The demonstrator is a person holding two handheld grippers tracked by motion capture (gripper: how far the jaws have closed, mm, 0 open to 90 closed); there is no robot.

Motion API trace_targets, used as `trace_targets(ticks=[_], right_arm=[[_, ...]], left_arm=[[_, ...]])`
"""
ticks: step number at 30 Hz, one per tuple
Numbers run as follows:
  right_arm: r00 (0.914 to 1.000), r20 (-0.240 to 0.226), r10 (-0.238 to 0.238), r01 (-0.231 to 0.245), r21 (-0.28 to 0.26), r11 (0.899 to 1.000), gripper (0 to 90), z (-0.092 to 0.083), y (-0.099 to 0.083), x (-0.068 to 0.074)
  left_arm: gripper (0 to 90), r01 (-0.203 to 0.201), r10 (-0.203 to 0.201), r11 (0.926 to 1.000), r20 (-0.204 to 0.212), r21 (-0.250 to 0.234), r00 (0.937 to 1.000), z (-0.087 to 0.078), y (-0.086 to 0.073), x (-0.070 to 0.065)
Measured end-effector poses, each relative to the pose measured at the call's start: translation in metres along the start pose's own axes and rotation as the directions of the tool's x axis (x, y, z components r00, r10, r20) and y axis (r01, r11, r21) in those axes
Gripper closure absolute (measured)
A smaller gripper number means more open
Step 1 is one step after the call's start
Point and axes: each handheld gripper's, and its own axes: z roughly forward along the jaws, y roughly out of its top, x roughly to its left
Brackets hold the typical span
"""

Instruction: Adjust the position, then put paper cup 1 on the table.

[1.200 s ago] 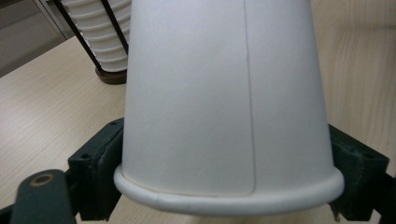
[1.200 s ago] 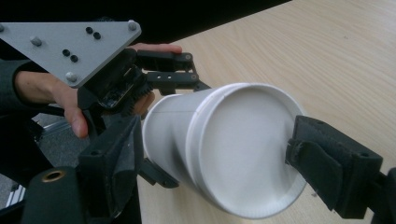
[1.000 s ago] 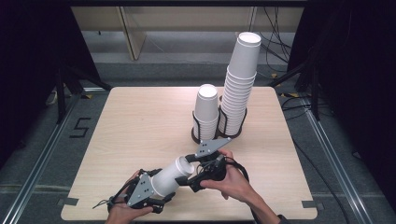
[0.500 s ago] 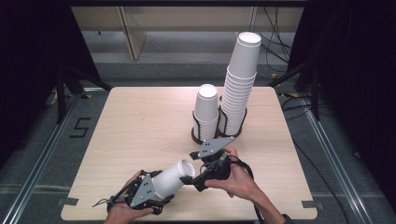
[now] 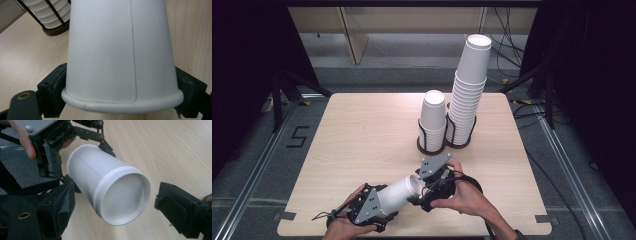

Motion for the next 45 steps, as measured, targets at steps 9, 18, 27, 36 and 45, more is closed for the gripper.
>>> trace_targets(ticks=[9, 18, 27, 36, 45], right_arm=[[1.0000, 0.008, -0.001, 0.001, 0.025, 1.000, 16.2, -0.002, -0.004, -0.003], [0.9994, 0.010, -0.032, 0.032, 0.041, 0.999, 16.2, -0.002, -0.002, 0.000], [0.9921, 0.022, -0.124, 0.120, 0.117, 0.986, 16.6, 0.005, 0.004, 0.010], [0.9720, -0.017, -0.234, 0.233, 0.199, 0.952, 16.8, 0.020, 0.007, 0.017], [0.9466, -0.059, -0.317, 0.319, 0.309, 0.896, 17.9, 0.036, 0.007, 0.023]], left_arm=[[15.1, -0.017, 0.017, 0.9995, 0.007, 0.027, 0.9998, 0.001, 0.000, -0.001], [15.1, -0.040, 0.040, 0.9972, 0.006, 0.063, 0.9992, 0.001, 0.000, -0.001], [15.4, -0.097, 0.094, 0.9898, 0.040, 0.104, 0.9948, -0.002, 0.005, -0.002], [15.4, -0.149, 0.142, 0.9805, 0.060, 0.128, 0.9880, -0.003, 0.009, -0.007], [15.5, -0.201, 0.194, 0.9726, 0.073, 0.116, 0.9784, -0.006, 0.015, -0.010]])
